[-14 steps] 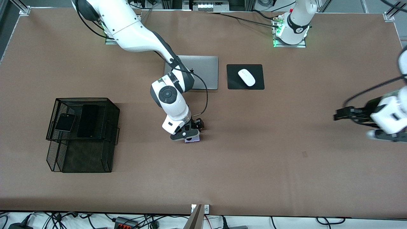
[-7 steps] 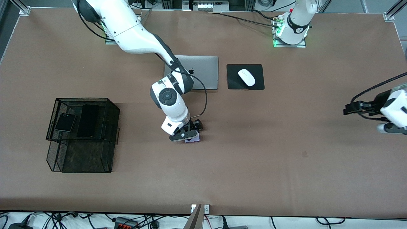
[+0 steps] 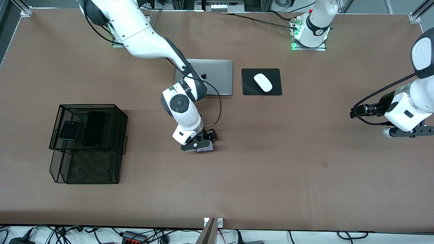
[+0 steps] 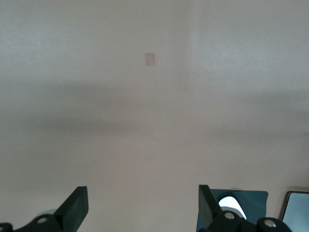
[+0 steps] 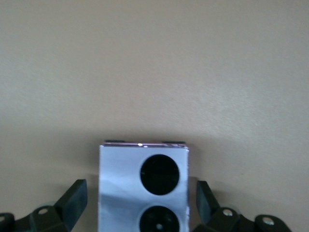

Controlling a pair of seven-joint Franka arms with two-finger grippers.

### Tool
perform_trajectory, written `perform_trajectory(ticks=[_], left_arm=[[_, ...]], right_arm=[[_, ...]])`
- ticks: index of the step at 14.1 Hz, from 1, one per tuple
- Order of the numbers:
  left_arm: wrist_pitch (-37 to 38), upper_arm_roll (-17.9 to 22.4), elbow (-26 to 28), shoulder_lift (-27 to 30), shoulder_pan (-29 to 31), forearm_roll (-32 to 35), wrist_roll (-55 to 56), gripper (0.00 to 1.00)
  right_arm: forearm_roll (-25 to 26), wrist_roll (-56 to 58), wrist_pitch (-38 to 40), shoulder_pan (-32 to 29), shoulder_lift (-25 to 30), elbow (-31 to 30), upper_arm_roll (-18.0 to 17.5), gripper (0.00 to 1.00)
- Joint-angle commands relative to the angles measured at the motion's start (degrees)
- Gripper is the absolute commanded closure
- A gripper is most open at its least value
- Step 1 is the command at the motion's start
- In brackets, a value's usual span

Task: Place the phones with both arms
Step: 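Grasp the white phone with the right gripper while the left gripper withdraws, then carry the white flip phone over the mesh basket with the right gripper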

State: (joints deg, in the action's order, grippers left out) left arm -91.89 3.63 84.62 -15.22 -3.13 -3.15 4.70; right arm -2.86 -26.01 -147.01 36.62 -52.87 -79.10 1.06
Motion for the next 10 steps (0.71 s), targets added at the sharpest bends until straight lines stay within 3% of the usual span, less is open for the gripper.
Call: perform_trajectory(ticks=[1, 4, 7, 10], left_arm=[[-0.74, 1.02, 2.83, 2.13, -0.30, 0.69, 0.66, 0.00], [-2.32, 3.48, 3.70, 2.04, -0.47, 0.87, 0.66, 0.00], [-11.87, 3.66, 11.33, 5.54, -0.83, 1.75, 0.57, 0.00], [-15.23, 3.75, 12.93, 6.17, -0.65, 2.01, -0.13, 0.00]], right_arm=[[1.19, -1.59, -0.20, 0.65, -2.24, 2.72, 0.35, 0.00], [3.39, -1.59, -0.12, 0.65, -2.33, 2.72, 0.44, 0.00], [3.56, -1.68, -0.20, 0.65, -2.76, 2.72, 0.44, 0.00], [3.57, -1.68, -0.12, 0.91, -2.85, 2.72, 0.44, 0.00]])
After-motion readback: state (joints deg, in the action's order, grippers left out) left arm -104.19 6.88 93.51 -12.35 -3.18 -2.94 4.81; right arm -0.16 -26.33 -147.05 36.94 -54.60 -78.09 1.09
